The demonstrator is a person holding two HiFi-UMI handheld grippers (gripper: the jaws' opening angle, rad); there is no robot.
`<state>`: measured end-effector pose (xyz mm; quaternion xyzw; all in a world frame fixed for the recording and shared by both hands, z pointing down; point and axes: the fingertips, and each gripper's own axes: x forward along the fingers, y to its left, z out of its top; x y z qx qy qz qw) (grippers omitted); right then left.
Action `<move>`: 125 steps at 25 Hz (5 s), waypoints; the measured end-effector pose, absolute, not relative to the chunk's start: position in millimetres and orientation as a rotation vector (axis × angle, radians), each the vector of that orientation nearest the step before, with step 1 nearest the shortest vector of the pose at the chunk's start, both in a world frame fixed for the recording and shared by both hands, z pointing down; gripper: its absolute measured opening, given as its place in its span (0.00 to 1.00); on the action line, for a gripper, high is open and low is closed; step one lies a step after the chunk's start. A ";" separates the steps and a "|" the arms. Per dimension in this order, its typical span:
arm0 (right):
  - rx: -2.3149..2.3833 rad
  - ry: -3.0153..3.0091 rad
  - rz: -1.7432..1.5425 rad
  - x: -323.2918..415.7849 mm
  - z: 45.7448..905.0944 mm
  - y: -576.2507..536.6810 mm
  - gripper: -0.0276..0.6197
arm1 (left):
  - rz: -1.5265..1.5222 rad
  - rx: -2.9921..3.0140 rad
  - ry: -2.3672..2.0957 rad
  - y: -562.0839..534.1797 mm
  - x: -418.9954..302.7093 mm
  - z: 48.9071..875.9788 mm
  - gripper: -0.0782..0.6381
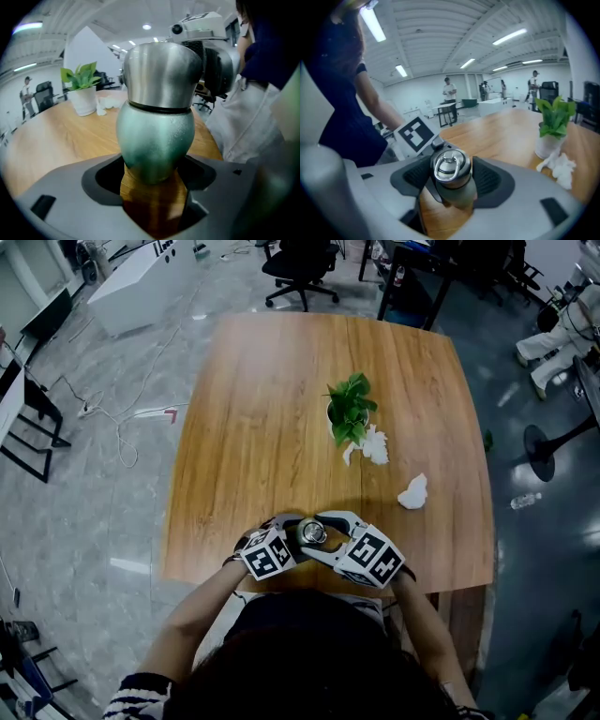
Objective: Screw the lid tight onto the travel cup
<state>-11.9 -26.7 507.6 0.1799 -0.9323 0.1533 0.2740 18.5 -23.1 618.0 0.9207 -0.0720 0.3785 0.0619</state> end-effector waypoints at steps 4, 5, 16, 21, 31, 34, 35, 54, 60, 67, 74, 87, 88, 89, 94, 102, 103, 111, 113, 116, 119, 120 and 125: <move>0.416 -2.514 0.227 -18.6 505.7 -27.7 0.45 | 1.146 2.822 -0.058 -22.1 16.9 616.4 0.61; 0.461 -2.530 0.218 -20.0 504.8 -29.6 0.45 | 1.125 2.812 -0.093 -23.4 17.0 616.0 0.61; 0.921 -2.476 0.451 -5.9 509.2 -39.0 0.45 | 1.037 2.716 -0.480 -30.5 19.9 619.2 0.61; 0.497 -2.452 0.268 -13.0 519.5 -27.0 0.45 | 1.069 2.776 -0.198 -24.2 16.7 620.5 0.61; 0.776 -2.458 0.255 -8.2 516.6 -31.9 0.45 | 1.061 2.757 -0.437 -28.5 17.2 615.8 0.61; 0.904 -2.436 0.307 -5.5 515.7 -31.4 0.45 | 1.045 2.733 -0.534 -28.3 17.4 615.4 0.61; 0.896 -2.440 0.320 -6.2 516.2 -31.3 0.45 | 1.042 2.729 -0.525 -28.2 17.6 616.2 0.61; 1.023 -2.365 0.346 -12.3 515.0 -37.5 0.45 | 1.094 2.819 -0.436 -28.1 16.8 615.8 0.61; 0.645 -2.406 0.285 -15.5 517.3 -27.6 0.46 | 1.105 2.793 -0.322 -24.2 16.2 618.0 0.61; 0.422 -2.329 0.104 -17.0 515.2 -25.3 0.45 | 1.091 2.805 -0.393 -24.4 17.8 613.3 0.61; 1.035 -2.320 0.314 -12.3 509.4 -37.1 0.46 | 1.096 2.765 -0.497 -24.7 16.0 612.5 0.61; 0.351 -2.372 0.071 -11.0 504.6 -24.0 0.46 | 1.110 2.740 -0.413 -25.0 18.3 616.4 0.61; 0.367 -2.392 0.066 -11.4 503.8 -24.0 0.46 | 1.111 2.740 -0.419 -24.5 18.5 616.6 0.61; 0.405 -2.412 0.069 -10.9 503.2 -25.0 0.46 | 1.110 2.743 -0.428 -24.9 18.9 616.6 0.61; 0.758 -2.411 0.109 -9.6 500.4 -32.3 0.45 | 1.112 2.748 -0.459 -25.9 18.1 616.4 0.61; 0.587 -2.417 0.131 -8.8 506.8 -28.1 0.45 | 1.123 2.753 -0.383 -24.4 18.4 616.1 0.61; 0.539 -2.426 0.134 -11.4 507.5 -28.7 0.45 | 1.123 2.755 -0.368 -24.5 18.5 616.5 0.61; 0.921 -2.378 0.246 -11.0 507.4 -34.3 0.45 | 1.125 2.746 -0.424 -24.9 17.2 617.5 0.61; 1.083 -2.328 0.302 -7.1 507.4 -35.8 0.45 | 1.126 2.748 -0.430 -25.0 16.9 617.5 0.61; 1.205 -2.258 0.337 -7.3 508.5 -37.2 0.45 | 1.122 2.756 -0.417 -26.2 16.6 617.5 0.61; 1.133 -2.249 0.388 -5.8 512.1 -36.4 0.45 | 1.128 2.751 -0.381 -25.7 17.9 618.6 0.61; 1.080 -2.254 0.406 -5.1 512.7 -35.4 0.45 | 1.130 2.750 -0.353 -24.6 18.6 619.0 0.61; 0.741 -2.302 0.391 -11.5 508.8 -24.5 0.45 | 1.122 2.797 -0.237 -20.5 18.4 618.0 0.61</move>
